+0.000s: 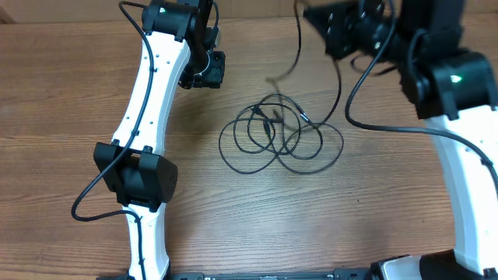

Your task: Untangle cables

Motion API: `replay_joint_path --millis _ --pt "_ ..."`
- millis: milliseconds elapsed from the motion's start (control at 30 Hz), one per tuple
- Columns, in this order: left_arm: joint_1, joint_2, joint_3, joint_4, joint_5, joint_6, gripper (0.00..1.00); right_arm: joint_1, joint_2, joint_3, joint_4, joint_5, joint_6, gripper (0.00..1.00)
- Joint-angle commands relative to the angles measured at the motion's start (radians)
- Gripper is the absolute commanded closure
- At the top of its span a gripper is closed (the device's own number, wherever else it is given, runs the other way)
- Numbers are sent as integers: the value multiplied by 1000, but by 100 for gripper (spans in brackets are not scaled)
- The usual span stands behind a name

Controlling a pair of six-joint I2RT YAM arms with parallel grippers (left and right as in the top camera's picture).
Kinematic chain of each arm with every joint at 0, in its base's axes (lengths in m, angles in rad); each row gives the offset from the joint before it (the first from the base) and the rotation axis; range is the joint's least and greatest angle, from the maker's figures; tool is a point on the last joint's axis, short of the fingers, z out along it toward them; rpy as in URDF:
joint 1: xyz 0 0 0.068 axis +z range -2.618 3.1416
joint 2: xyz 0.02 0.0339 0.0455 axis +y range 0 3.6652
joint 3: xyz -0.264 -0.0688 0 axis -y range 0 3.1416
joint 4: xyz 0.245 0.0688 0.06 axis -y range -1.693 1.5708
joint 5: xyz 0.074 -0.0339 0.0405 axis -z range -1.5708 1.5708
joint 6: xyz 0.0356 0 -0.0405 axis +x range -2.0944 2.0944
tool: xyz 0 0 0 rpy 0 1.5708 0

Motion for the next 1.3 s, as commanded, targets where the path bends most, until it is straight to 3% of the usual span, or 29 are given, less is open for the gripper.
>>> replay_joint_path --millis 0,367,467,767,1000,1267 --pt "0 -4 0 3 -10 -20 61 -10 -13 122 30 126 -23 96" --pt "0 -4 0 4 -10 -20 61 -34 -18 277 92 957 -23 96" --pt "0 -4 0 4 -10 -20 61 -80 -21 277 107 1062 -23 96" --pt "0 -4 0 5 -10 -21 61 -340 3 275 -172 1062 64 96" --pt "0 -4 0 16 -10 -21 61 -526 77 274 -399 906 106 96" --pt "0 -4 0 14 -10 -21 61 -747 208 274 -514 915 306 96"
